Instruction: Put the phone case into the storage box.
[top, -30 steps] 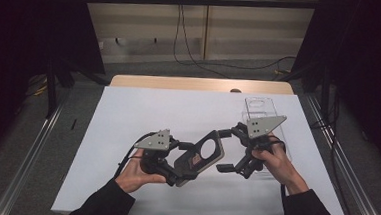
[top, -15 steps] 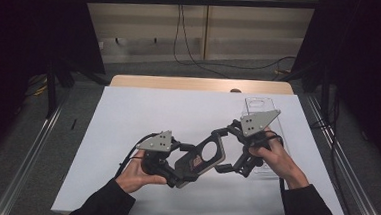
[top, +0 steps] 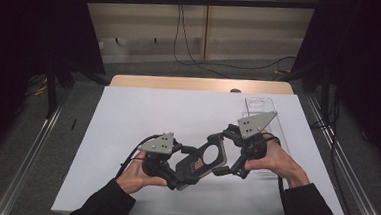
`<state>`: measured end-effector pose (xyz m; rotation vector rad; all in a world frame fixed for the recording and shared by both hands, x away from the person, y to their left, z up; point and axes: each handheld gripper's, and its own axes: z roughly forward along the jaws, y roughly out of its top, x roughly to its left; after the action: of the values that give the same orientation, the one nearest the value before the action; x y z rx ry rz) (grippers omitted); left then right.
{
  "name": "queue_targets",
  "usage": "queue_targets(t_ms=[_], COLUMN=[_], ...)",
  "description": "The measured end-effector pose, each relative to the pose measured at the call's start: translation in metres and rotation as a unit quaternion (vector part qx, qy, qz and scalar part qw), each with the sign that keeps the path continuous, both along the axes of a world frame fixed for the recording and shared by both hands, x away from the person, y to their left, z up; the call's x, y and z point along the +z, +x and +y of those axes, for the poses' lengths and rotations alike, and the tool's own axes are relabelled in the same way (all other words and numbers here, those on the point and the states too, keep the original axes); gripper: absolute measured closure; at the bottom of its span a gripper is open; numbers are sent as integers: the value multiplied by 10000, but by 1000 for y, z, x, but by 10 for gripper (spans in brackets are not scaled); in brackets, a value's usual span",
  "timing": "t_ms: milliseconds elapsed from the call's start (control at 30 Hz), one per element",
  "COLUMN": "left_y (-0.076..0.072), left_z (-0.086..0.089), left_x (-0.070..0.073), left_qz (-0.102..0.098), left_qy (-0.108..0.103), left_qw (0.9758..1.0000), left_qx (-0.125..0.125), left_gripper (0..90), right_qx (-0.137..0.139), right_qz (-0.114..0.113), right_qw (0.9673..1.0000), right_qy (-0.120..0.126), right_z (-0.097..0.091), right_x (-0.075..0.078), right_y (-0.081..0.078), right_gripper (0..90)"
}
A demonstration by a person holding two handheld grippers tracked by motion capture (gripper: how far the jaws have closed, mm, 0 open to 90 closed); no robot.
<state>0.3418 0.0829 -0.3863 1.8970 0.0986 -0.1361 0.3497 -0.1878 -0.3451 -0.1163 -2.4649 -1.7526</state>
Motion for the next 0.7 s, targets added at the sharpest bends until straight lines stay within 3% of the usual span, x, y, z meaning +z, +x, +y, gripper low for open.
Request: queue_targets(t_ms=[233,700], left_y=[-1,0], left_z=[-2,-3], left_x=[-1,-3], left_qz=[-5,56], left_qy=[77,135], left_qw=[9999,9998], left_qx=[-97,-111], left_gripper=[122,122], right_qx=[105,149], right_qz=[22,120], right_qw=[9999,9997], right_qy=[-88,-143], right_z=[0,2], right_x=[-1,-7], right_y=[0,1], right_gripper=[94,104])
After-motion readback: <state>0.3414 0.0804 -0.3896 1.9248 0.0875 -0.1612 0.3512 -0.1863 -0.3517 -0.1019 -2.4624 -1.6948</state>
